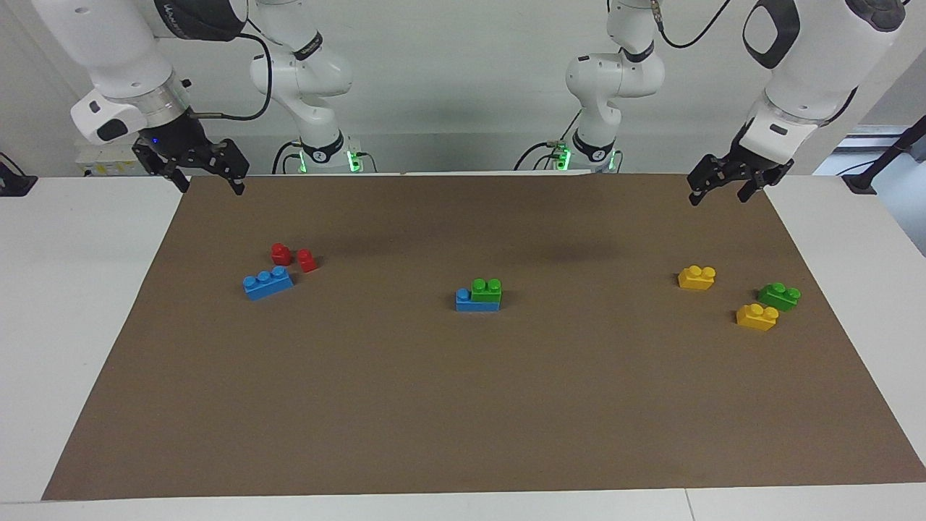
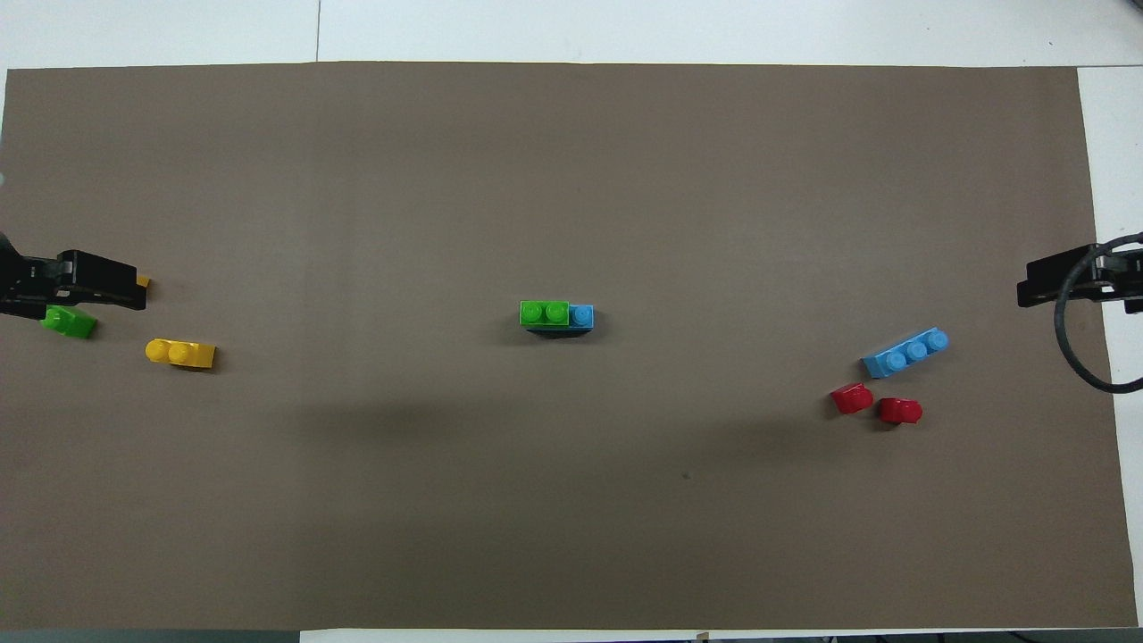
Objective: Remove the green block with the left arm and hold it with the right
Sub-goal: 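Move the left gripper and the right gripper toward the green-blue brick pair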
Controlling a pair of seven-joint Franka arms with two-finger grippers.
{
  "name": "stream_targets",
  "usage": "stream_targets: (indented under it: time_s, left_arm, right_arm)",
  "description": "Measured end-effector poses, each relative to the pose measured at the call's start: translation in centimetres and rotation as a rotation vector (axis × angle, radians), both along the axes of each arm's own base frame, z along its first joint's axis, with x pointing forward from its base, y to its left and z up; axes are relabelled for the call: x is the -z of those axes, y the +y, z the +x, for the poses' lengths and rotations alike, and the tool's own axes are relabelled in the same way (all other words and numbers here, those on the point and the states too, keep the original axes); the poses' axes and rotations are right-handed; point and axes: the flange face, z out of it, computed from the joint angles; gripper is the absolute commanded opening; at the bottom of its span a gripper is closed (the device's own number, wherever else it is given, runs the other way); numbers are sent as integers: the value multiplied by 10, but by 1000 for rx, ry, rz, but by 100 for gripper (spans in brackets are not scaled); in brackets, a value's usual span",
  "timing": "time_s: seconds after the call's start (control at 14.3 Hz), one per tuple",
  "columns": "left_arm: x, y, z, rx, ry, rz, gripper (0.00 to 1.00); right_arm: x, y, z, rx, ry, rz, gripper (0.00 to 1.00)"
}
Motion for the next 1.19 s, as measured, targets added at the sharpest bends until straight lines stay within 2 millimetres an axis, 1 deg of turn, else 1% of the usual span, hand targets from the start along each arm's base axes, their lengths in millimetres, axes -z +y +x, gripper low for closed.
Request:
stream_targets:
  time_s: [0.35,0.49,0.7,0.84,0.91,0.98,1.19]
  left_arm:
    - [0,0,0,0,-2,0,100]
    - [0,0,0,0,-2,0,100]
    - [0,0,0,0,-2,0,100]
    - [0,0,0,0,-3,0,100]
    - [0,0,0,0,-3,0,100]
    - [0,0,0,0,-3,0,100]
    - [0,-1,0,-1,-4,0,100]
  right_arm:
    - [0,-1,0,1,1,0,100]
    - [0,-5,0,9,0,0,100]
    - [-1,-16,1,31,-21,-1,100]
    - [0,-15,6,94,-54,-5,100]
    - [4,-10,9,141,-65,-6,100]
    - [9,2,13,194,-75,-6,100]
    - [30,54,23,393,-70,3,100]
